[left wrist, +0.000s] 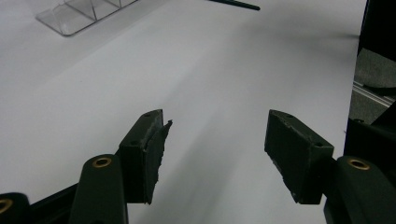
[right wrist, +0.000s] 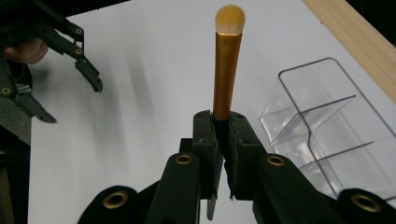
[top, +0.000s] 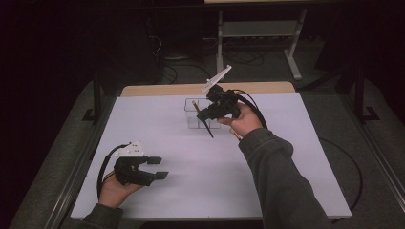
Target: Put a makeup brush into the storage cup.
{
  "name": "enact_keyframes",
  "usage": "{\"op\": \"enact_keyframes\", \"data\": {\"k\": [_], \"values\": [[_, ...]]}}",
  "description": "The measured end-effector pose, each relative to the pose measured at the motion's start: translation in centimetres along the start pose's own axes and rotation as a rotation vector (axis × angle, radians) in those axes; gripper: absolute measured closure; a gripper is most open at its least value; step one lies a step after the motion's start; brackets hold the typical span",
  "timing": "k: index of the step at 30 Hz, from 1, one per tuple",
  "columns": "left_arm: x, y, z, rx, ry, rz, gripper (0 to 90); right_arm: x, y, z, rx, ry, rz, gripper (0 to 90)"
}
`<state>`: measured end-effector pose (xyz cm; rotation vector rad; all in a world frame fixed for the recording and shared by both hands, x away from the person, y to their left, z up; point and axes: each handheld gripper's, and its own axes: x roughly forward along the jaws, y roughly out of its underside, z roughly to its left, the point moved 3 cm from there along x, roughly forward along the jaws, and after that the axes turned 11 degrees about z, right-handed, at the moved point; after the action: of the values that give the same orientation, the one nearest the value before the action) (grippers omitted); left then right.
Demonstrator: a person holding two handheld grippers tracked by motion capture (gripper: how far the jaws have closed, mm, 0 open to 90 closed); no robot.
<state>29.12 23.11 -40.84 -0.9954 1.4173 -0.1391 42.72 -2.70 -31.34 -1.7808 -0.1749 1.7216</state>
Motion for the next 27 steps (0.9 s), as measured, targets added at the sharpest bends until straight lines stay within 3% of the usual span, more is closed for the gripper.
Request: {"op": "enact_keyframes", "data": {"k": [8, 20, 27], "values": [[-0.2, 0.1, 0.2, -0.002, -0.001, -0.006, 36.7, -0.1, -1.7, -1.3, -0.001, 0.016, 0.003, 82.4], [-0.6, 0.2, 0.5, -0.019, 0.000, -0.031, 36.5, -0.7, -3.5, -3.7, 0.048, 0.037, -0.007, 82.5], [-0.7, 0.2, 0.5, -0.022, 0.000, -0.038, 36.3, -0.6, -4.8, -5.1, 0.054, 0.056, -0.003, 82.5]]}}
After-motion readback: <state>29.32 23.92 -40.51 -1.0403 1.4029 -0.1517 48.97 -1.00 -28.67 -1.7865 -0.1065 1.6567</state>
